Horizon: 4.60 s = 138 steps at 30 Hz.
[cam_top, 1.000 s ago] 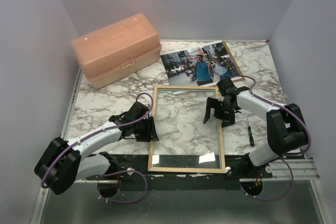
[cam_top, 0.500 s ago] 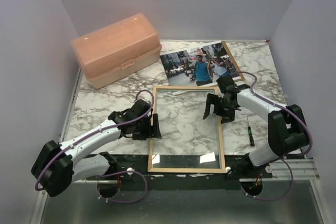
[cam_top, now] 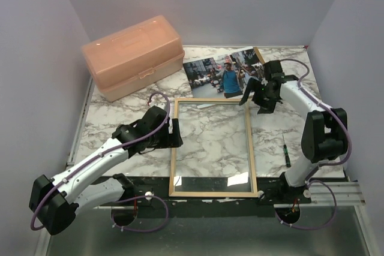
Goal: Put the photo into the frame
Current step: Place the photo frame item in the photo frame, then adjust the photo frame at the center of the board, then adjust the photo frame item at the center of the board.
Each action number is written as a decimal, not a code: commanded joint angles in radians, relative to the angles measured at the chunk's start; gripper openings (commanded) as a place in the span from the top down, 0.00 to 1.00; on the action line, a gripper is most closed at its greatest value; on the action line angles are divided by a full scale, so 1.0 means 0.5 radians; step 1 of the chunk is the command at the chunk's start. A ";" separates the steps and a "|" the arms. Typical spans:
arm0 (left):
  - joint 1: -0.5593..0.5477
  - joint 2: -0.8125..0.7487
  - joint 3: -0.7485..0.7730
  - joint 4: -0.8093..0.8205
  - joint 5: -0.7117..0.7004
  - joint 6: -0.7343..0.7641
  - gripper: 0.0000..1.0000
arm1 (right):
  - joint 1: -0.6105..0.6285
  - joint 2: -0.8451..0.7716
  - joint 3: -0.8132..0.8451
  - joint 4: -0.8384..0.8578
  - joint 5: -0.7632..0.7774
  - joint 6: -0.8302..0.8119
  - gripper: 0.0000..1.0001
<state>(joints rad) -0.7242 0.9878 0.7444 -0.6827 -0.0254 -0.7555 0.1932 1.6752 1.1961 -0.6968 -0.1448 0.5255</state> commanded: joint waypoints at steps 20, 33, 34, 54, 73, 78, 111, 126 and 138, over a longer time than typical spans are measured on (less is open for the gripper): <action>0.128 0.674 -0.219 0.475 0.049 0.030 0.54 | -0.759 0.784 0.841 0.260 -0.339 0.072 0.00; 0.079 0.476 -0.256 0.372 0.214 0.054 0.73 | -0.712 0.741 0.343 0.682 -0.716 0.284 0.02; 0.073 0.438 -0.264 0.364 0.232 0.055 0.74 | -0.690 0.741 0.320 0.703 -0.702 0.287 0.02; 0.064 0.322 -0.253 0.086 -0.019 -0.015 0.38 | -0.386 0.922 0.320 1.021 -0.662 0.562 0.02; 0.080 0.415 -0.268 0.336 0.212 0.069 1.00 | -0.386 0.878 0.217 0.976 -0.688 0.466 0.01; 0.080 0.263 -0.260 0.251 0.328 0.087 1.00 | -0.327 0.893 0.226 1.031 -0.738 0.509 0.01; 0.037 0.775 -0.175 0.298 0.226 -0.041 1.00 | -0.699 0.753 0.662 0.676 -0.291 0.268 0.08; 0.000 0.889 -0.193 0.340 0.216 -0.041 1.00 | -0.723 1.163 0.897 0.638 -0.415 0.216 0.20; -0.021 0.952 -0.171 0.356 0.225 -0.043 1.00 | -0.648 1.205 0.771 0.871 -0.875 0.352 0.22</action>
<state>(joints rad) -0.7170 1.3918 0.7013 -0.5629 0.0708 -0.7788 -0.1806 2.2173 1.6012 -0.2573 -0.5095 0.6849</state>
